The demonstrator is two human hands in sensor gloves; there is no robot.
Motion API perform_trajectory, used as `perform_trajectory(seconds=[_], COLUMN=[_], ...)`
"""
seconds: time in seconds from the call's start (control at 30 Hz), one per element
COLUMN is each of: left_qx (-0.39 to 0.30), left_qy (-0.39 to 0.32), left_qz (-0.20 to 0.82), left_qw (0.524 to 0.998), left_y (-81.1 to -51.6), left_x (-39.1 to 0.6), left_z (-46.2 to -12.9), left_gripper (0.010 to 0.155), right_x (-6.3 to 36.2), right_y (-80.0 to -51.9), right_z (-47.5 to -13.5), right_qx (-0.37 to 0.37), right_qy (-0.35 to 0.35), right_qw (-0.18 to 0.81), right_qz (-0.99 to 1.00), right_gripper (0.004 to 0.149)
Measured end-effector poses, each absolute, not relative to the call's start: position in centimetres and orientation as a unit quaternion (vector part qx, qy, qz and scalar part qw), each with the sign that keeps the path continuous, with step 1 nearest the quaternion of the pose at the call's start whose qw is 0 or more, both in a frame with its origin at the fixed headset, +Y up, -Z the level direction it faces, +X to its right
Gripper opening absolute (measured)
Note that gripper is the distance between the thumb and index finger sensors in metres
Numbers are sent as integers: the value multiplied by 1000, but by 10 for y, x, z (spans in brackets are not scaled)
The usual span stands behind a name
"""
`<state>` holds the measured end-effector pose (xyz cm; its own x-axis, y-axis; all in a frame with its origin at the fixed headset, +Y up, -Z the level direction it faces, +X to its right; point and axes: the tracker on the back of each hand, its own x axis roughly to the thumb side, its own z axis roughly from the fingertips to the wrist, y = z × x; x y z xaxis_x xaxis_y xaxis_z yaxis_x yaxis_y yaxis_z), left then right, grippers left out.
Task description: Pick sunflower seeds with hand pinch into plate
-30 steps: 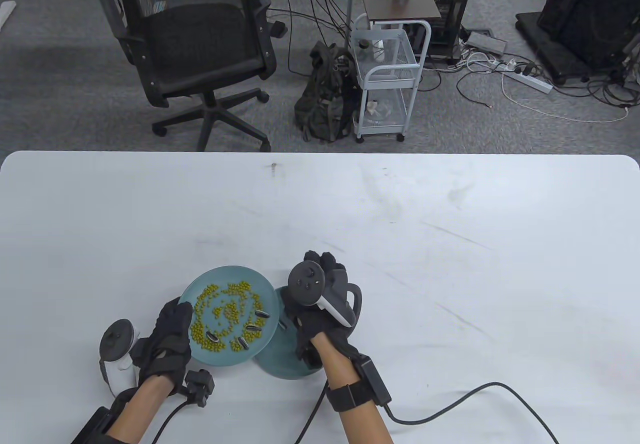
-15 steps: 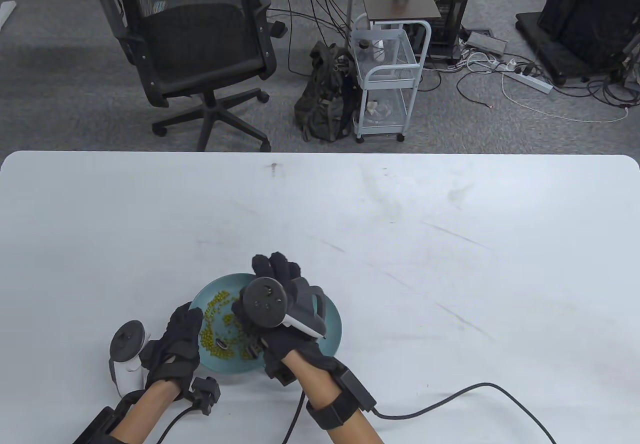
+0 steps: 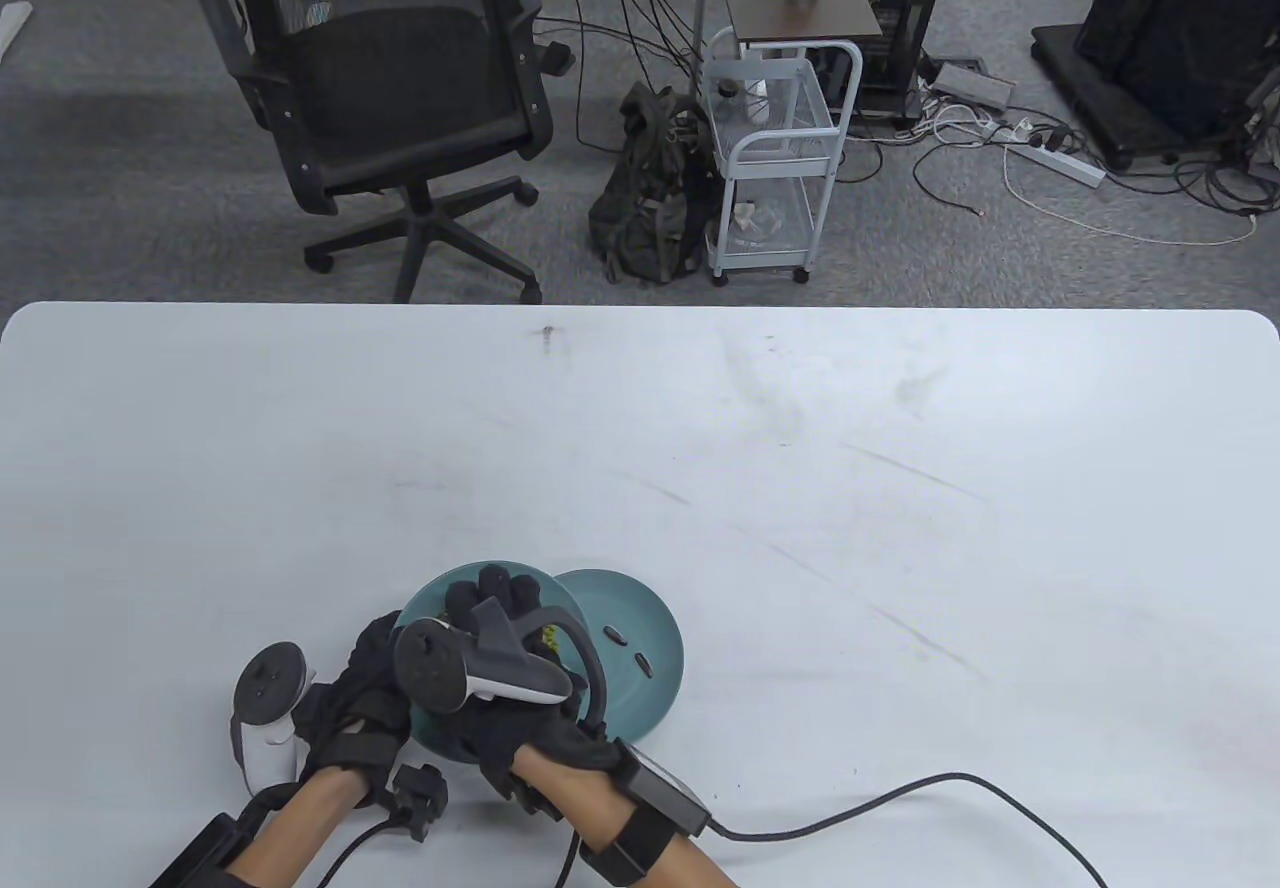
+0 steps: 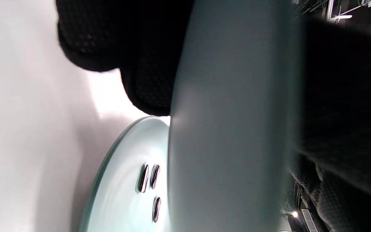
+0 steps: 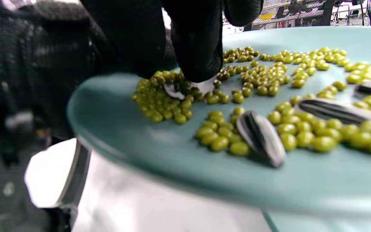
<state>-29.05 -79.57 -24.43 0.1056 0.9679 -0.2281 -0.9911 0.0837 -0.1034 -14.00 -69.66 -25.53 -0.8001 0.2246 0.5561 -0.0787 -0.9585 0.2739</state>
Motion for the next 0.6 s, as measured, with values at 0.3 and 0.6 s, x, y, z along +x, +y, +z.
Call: perform_trajectory(seconds=[0.3,0.6], left_qx=[-117,-119], left_qy=[40,43], left_qz=[661,649], left_qw=[740,750], left_y=[-796,-798], left_x=[-288,-287], left_z=[-244,-244], left_gripper=[46,46], right_x=[-142,-151], right_y=[-696,-704], right_z=[-253,-246], right_qx=[309,318], right_qy=[123,105], right_qw=[69,17], right_qz=[940,942], right_gripper=[34,34])
